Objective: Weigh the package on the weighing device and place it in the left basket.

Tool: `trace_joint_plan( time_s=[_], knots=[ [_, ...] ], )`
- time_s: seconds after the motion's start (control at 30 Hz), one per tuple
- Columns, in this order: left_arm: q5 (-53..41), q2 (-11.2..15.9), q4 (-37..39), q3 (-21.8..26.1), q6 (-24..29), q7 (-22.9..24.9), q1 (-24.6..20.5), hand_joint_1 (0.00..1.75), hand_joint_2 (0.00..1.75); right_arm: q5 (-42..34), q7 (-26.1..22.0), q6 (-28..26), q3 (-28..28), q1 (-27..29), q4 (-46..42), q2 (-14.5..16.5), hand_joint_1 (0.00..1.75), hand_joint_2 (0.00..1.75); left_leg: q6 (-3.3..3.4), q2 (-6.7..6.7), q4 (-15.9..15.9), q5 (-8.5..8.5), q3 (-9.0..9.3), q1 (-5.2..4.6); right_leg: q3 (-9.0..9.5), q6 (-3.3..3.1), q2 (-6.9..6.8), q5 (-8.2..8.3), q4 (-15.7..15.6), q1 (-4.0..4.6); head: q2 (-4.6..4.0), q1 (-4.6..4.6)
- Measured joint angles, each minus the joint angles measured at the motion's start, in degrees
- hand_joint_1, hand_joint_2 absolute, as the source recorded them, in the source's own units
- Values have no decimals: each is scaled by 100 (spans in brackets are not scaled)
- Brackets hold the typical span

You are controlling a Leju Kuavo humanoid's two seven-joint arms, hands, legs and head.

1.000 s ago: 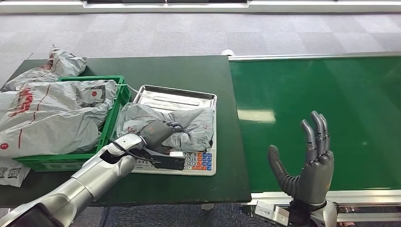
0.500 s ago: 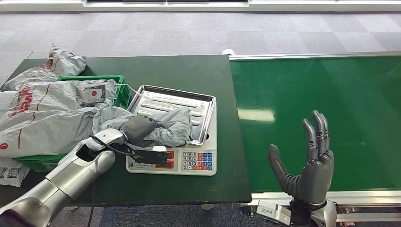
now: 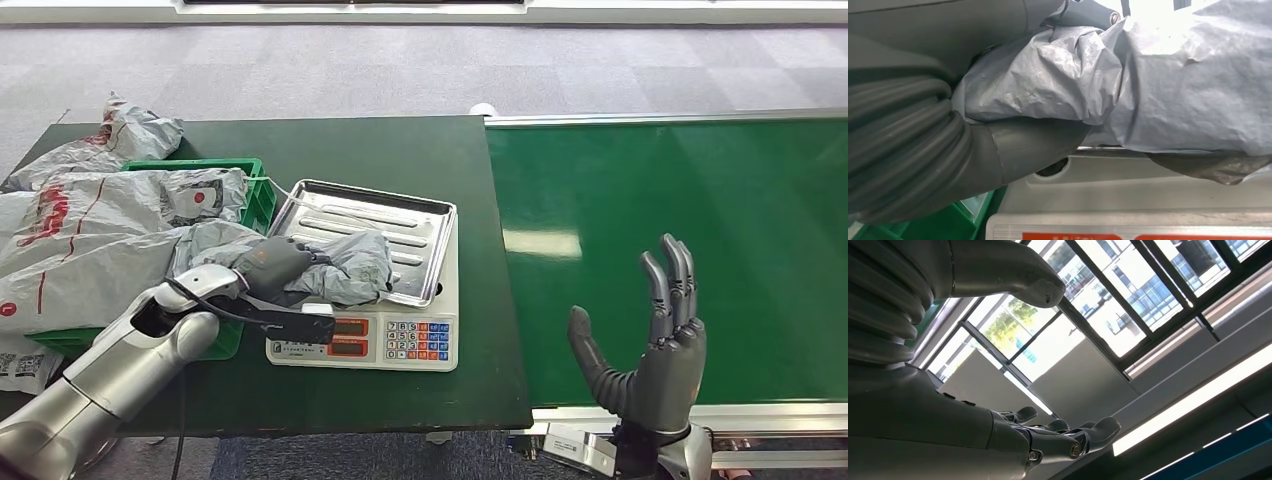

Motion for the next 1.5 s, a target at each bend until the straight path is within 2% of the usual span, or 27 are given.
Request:
trace_joint_plan(
  time_s=[0.23,0.37,0.43,0.53,0.7,0.83,1.1,1.4,1.5],
  knots=[
    [-264,155,-286,15,334,97,-224,175,175,55,-12,-1,0,125,-71,0,0,175,0,0,0,0,-2,1,-3,0,0,0,0,1,0,-1],
    [-923,198,-411,79,1129,283,-490,175,175,153,29,18,0,140,-94,16,0,175,-2,0,1,3,-8,1,-9,0,0,1,0,2,0,0],
    [-1379,200,-438,192,1544,429,-775,175,175,204,74,38,0,134,-95,37,0,175,-2,-1,1,3,-10,1,-10,0,-1,2,0,2,0,-1],
    [-1906,181,-369,420,1876,631,-1266,175,175,174,91,25,-11,161,-100,48,0,175,-2,0,2,4,-8,1,-11,0,-1,3,0,1,0,-1],
    [-2464,78,486,971,2374,806,-2086,175,175,-48,-191,-1,-156,426,-150,48,0,175,-3,6,2,3,-6,1,-14,0,14,4,0,1,0,-1],
    [-2749,-33,1283,1180,2576,861,-2389,175,175,-45,-209,-1,-199,522,-174,48,0,175,-3,8,1,3,-5,1,-13,0,15,3,0,1,0,-1],
    [-3102,-88,2813,1284,2703,961,-2281,175,175,96,-139,-1,-199,657,-177,52,0,175,-4,14,0,3,-5,1,-13,-1,22,3,1,0,0,-1],
    [-3206,-28,3695,1521,2644,849,-1313,175,175,-27,-122,-1,-199,713,-176,48,0,175,-7,17,-1,1,-12,1,-22,-3,24,1,1,1,0,-2],
    [-3190,5,3811,1576,2633,855,-1142,175,175,-44,-125,-1,-199,713,-176,46,0,175,-6,9,-1,1,-19,1,-22,-3,19,1,1,1,0,-1]
  ],
)
